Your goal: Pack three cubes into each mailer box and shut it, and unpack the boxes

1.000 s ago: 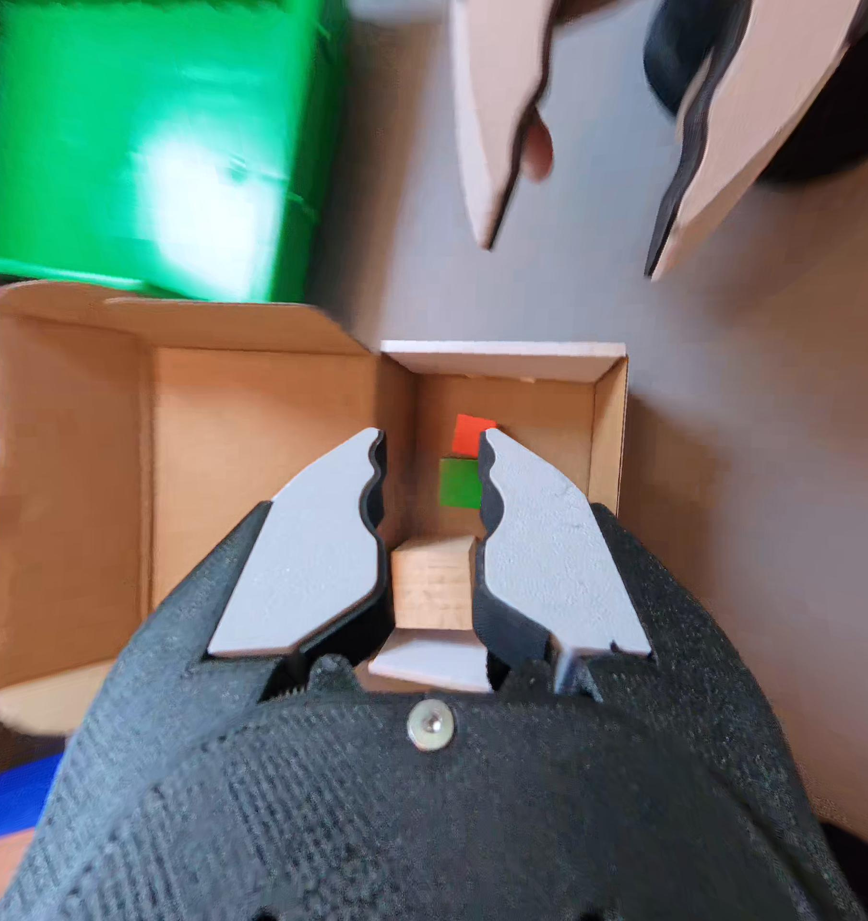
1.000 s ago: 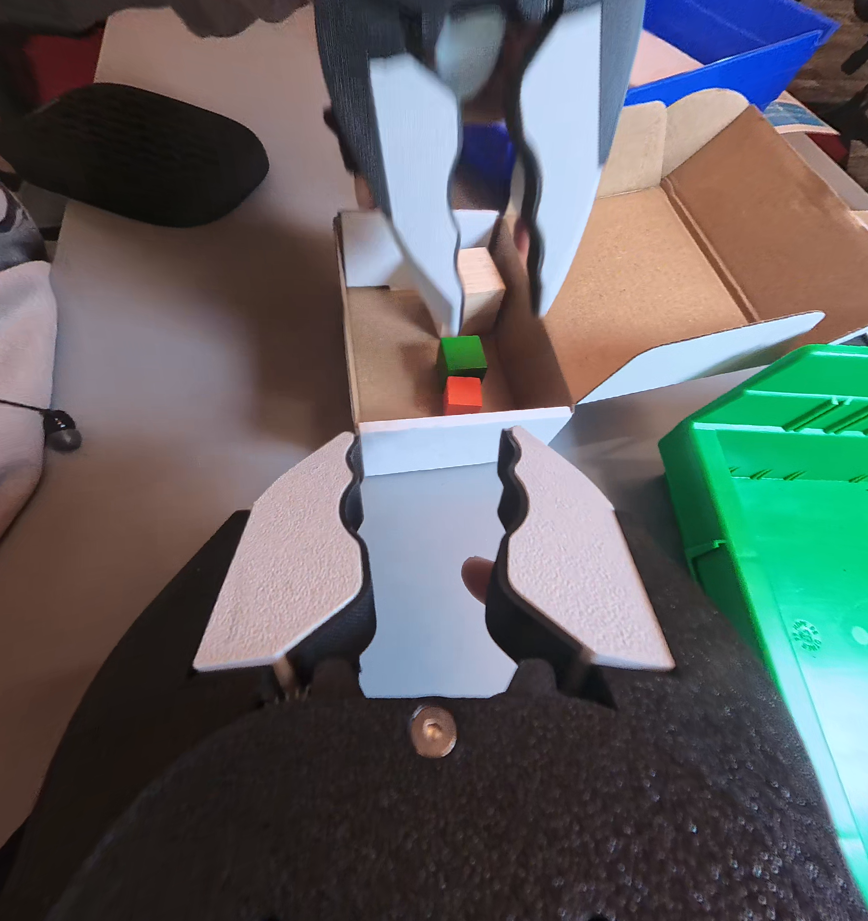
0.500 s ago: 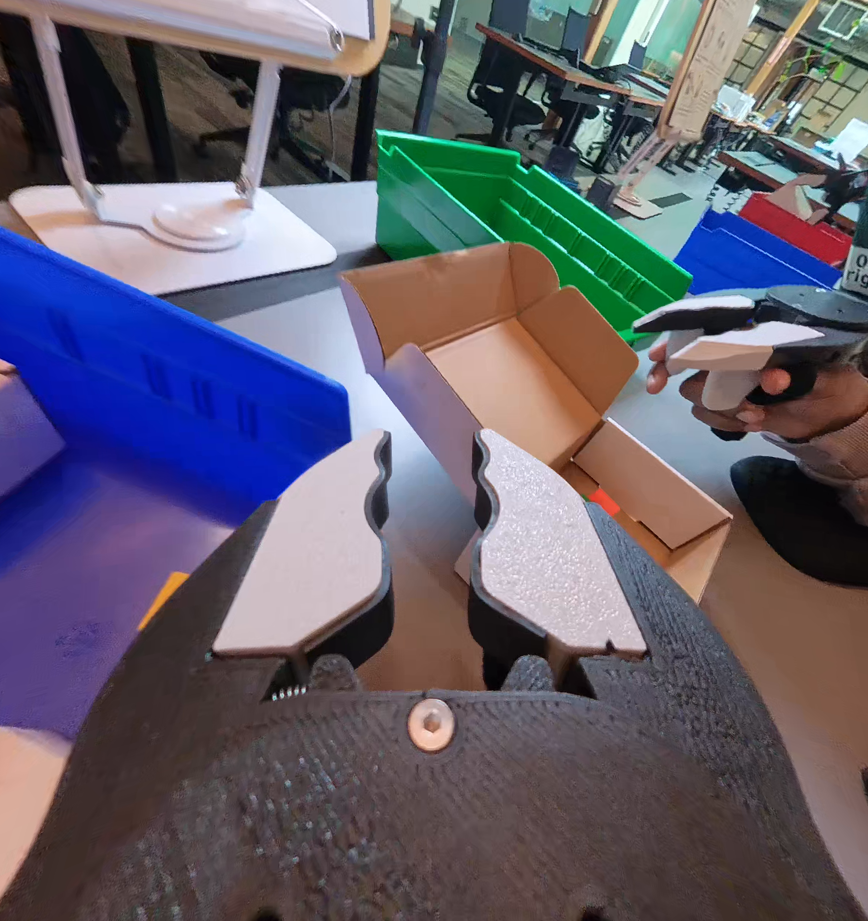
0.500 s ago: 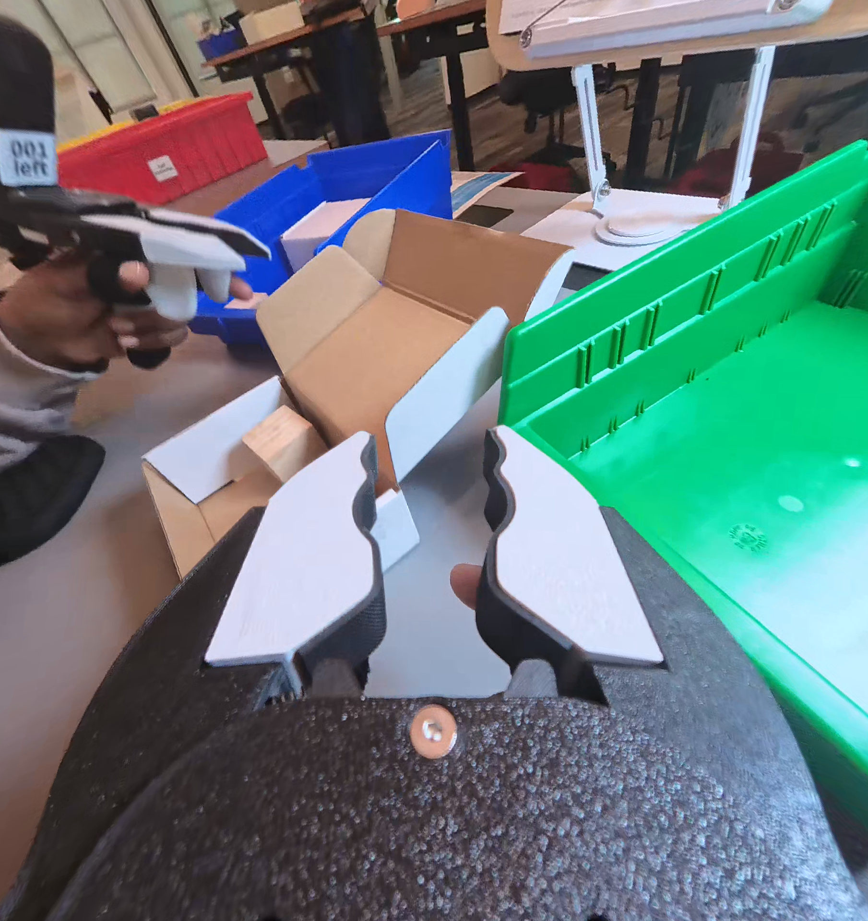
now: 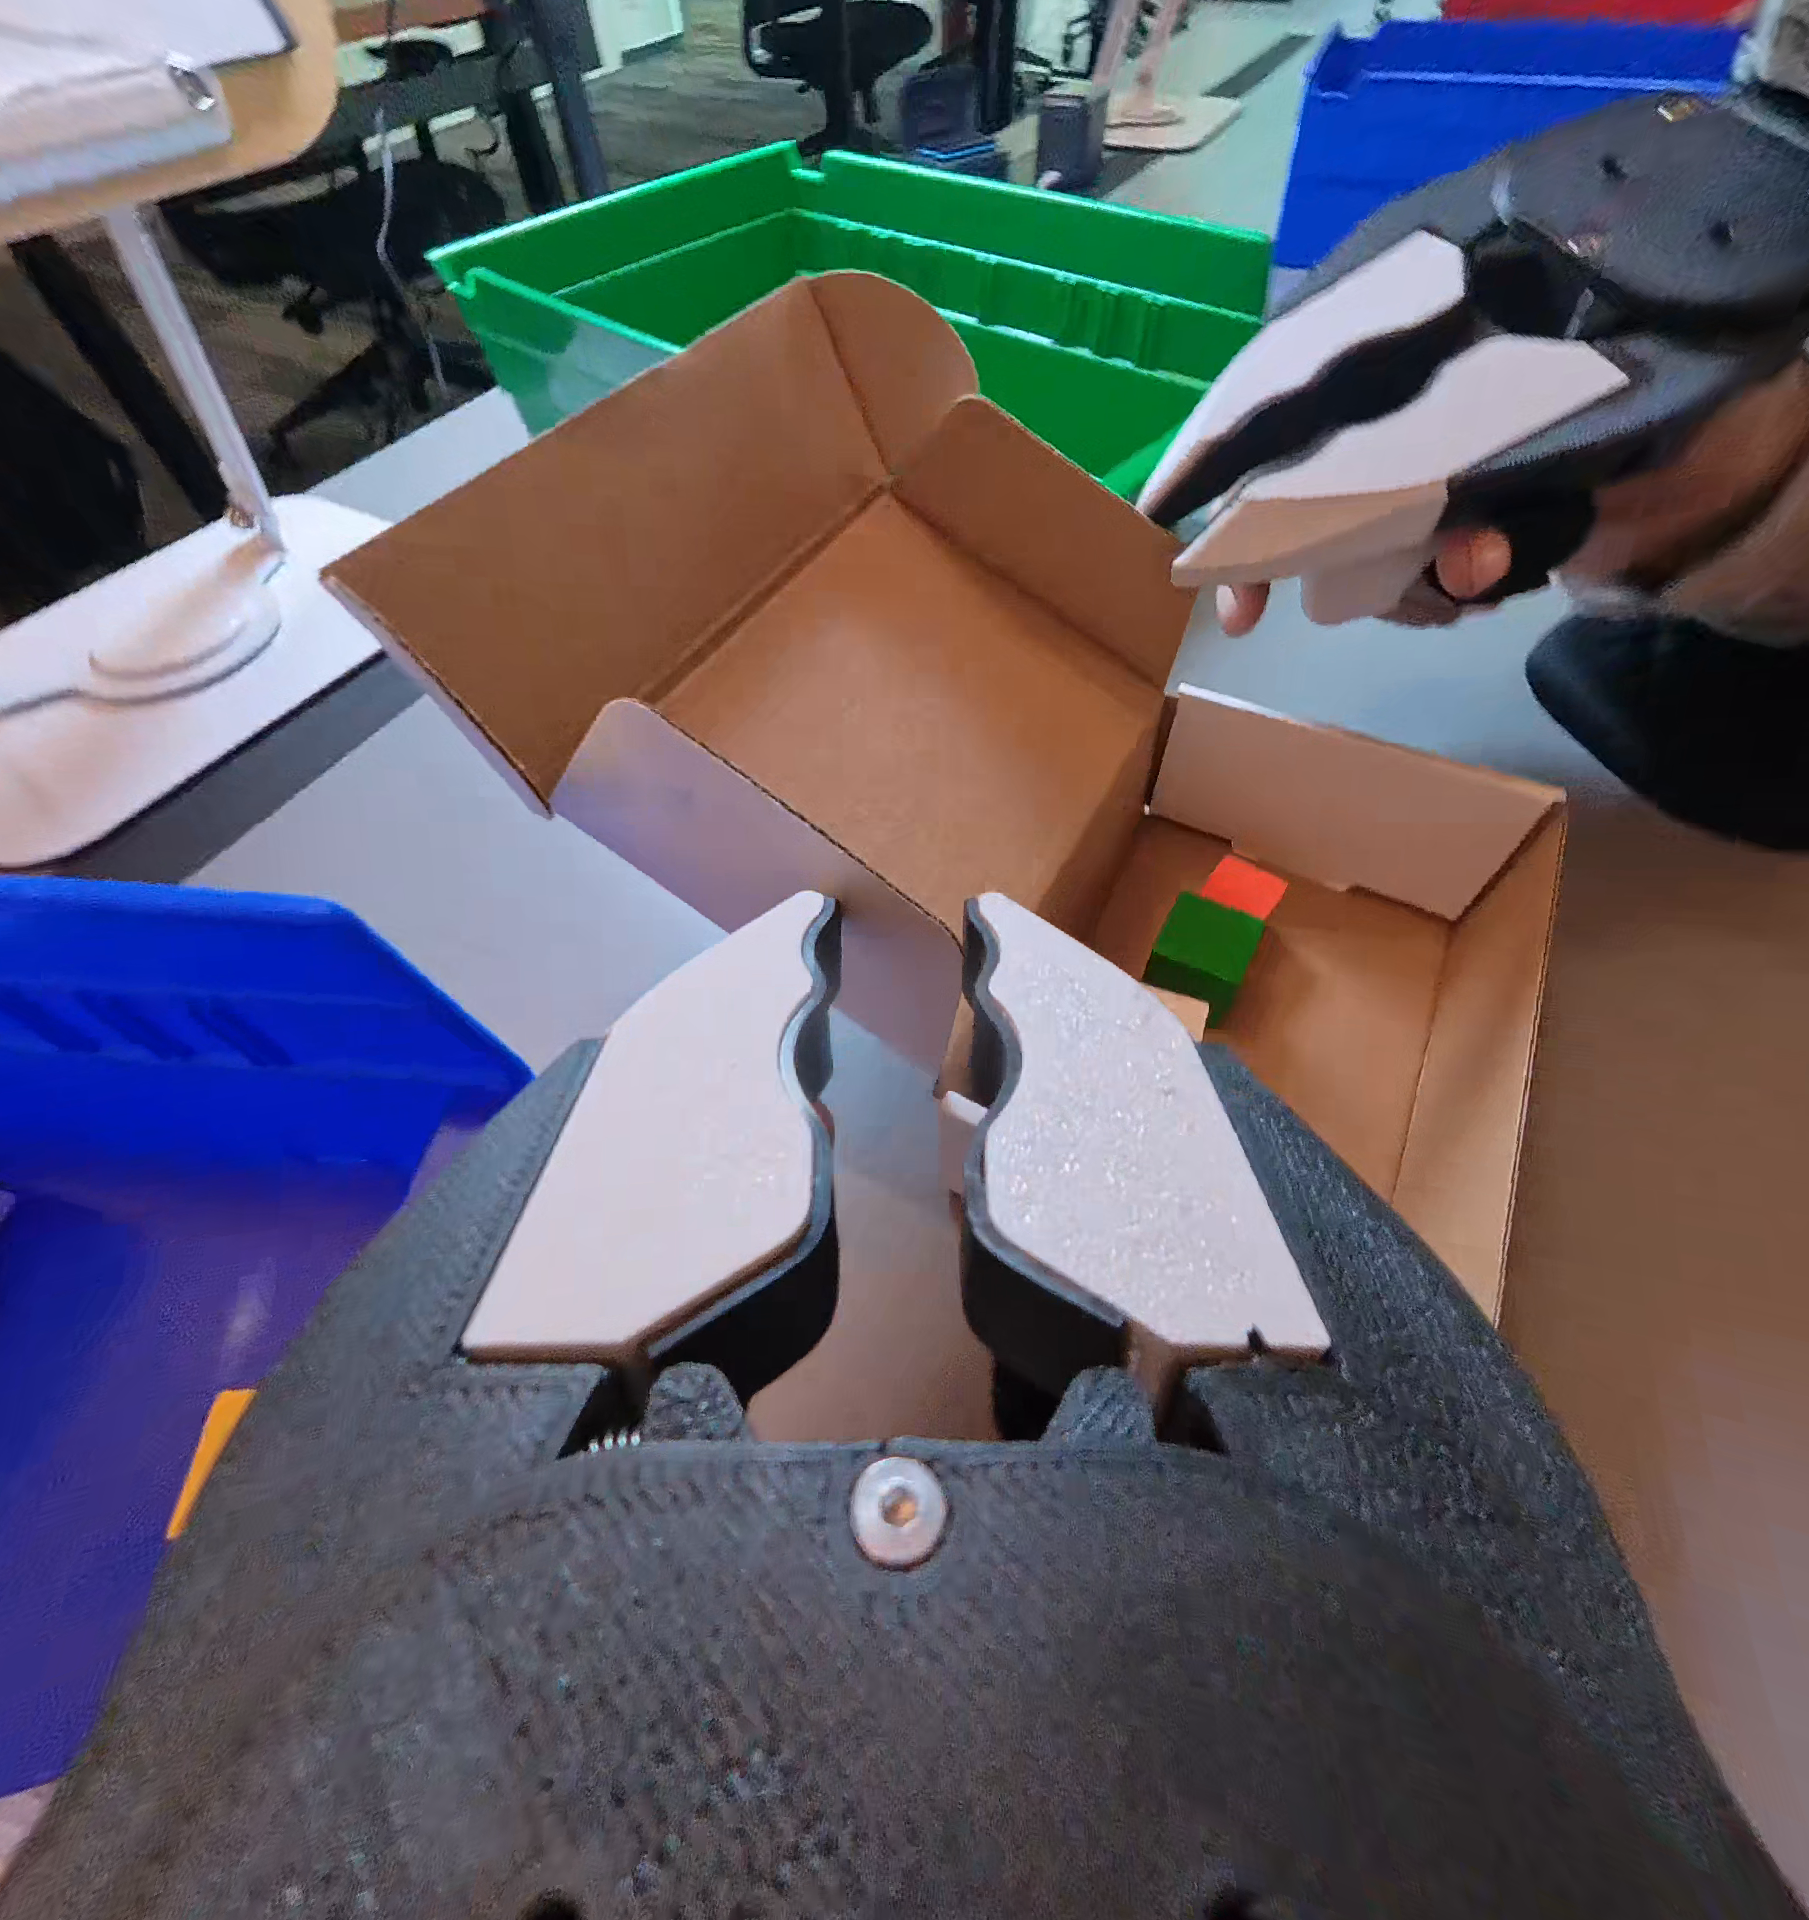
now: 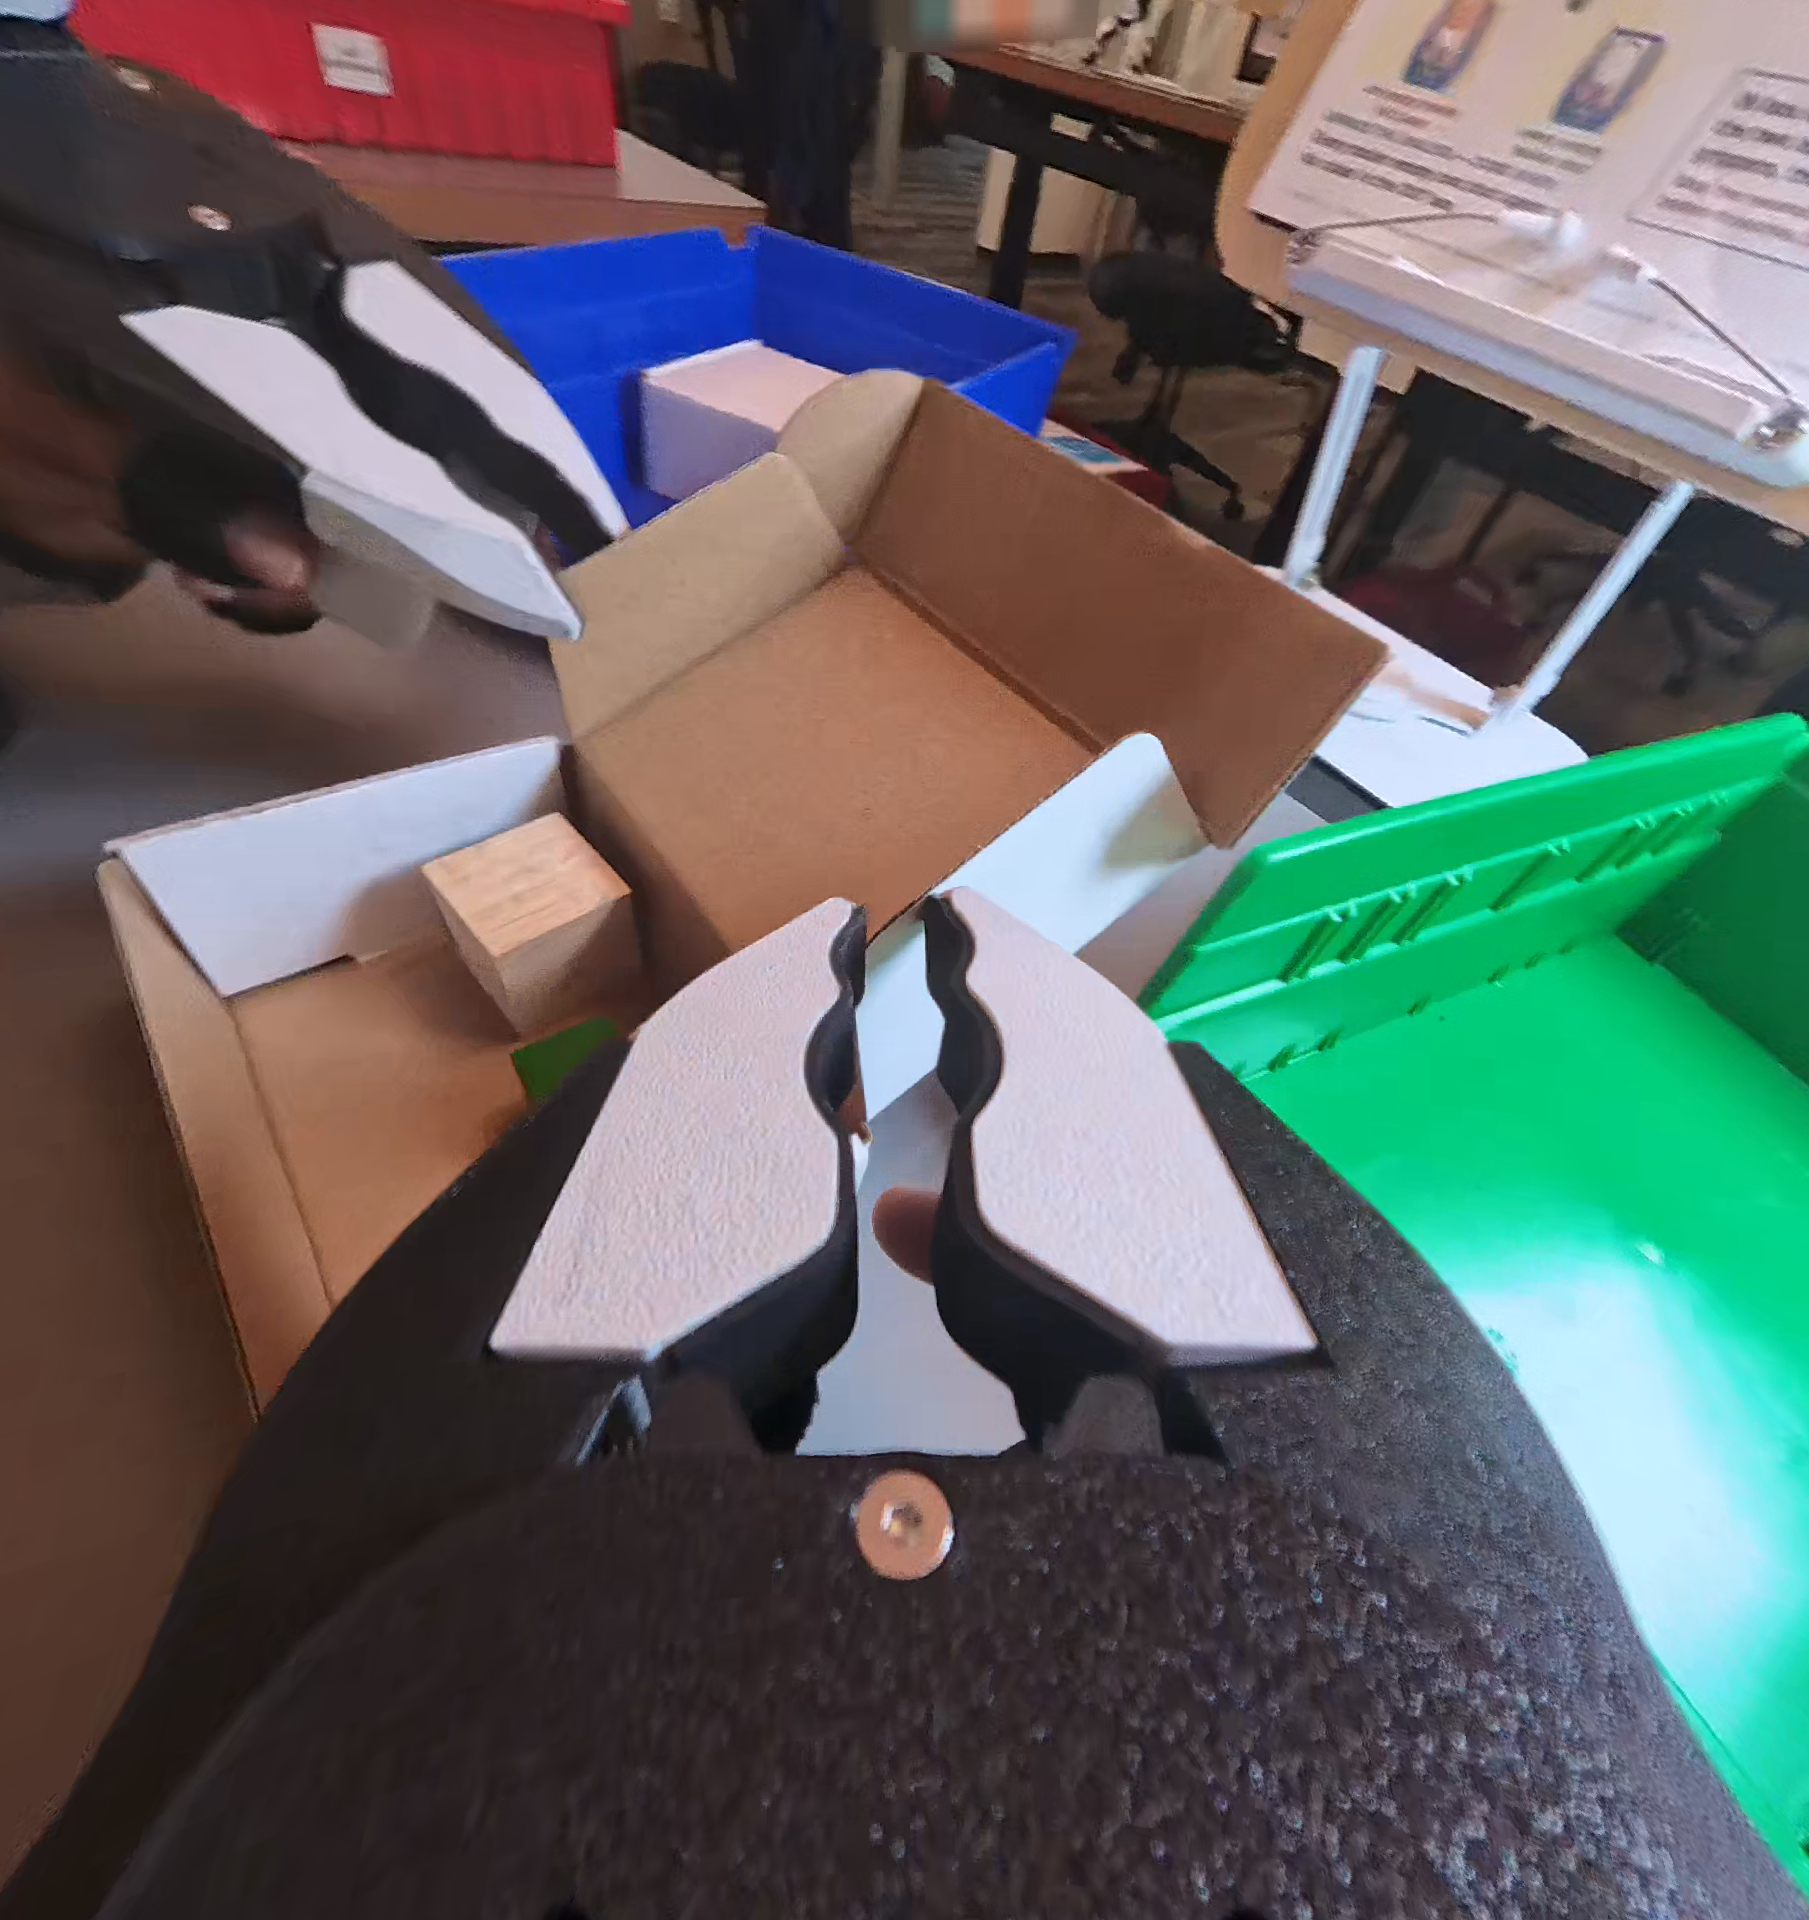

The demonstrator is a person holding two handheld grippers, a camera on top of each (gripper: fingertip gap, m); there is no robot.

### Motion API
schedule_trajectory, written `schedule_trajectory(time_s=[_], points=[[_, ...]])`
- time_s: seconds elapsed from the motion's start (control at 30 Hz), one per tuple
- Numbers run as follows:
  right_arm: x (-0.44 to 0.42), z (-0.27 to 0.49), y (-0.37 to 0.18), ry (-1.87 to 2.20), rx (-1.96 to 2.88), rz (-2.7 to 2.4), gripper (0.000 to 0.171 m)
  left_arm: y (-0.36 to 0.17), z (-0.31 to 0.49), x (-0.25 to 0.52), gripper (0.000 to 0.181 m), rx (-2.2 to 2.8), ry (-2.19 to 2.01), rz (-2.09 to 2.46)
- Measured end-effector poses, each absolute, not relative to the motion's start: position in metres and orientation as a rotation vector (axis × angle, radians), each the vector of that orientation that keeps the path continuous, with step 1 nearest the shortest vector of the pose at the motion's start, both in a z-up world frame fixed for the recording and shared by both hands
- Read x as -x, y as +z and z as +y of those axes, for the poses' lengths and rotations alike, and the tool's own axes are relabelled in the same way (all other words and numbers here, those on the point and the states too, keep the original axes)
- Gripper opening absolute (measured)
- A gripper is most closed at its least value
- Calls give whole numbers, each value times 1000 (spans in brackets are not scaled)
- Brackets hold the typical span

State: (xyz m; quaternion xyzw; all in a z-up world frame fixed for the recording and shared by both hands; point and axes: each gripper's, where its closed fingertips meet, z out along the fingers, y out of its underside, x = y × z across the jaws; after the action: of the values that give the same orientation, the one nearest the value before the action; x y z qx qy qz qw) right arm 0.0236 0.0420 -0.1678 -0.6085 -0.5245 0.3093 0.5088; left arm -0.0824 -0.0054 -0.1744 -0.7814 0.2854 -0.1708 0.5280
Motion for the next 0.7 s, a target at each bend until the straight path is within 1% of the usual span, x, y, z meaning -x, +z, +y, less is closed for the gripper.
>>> schedule_trajectory(time_s=[0.1,0.2,0.33,0.37,0.4,0.5,0.6,0.67,0.7], points=[[-35,22,-167,846,1389,-1362,11,-173,-28,76,23,1807,-420,809],[-51,-2,-167,981,1313,-1493,9,-174,-50,68,18,1751,-472,902],[-65,-23,-183,999,1268,-1668,4,-183,-66,65,9,1715,-401,965],[-67,-27,-188,1002,1267,-1714,5,-185,-68,66,8,1722,-380,967],[-69,-33,-191,1023,1267,-1756,10,-187,-70,66,7,1726,-376,974],[-78,-39,-186,1163,1307,-1785,31,-187,-74,66,6,1721,-383,972],[-83,-20,-168,1241,1335,-1640,64,-186,-75,65,5,1704,-398,981],[-79,-7,-152,1270,1318,-1520,77,-187,-76,63,3,1693,-401,1002],[-74,-2,-147,1273,1318,-1476,80,-187,-77,62,2,1688,-402,1010]])
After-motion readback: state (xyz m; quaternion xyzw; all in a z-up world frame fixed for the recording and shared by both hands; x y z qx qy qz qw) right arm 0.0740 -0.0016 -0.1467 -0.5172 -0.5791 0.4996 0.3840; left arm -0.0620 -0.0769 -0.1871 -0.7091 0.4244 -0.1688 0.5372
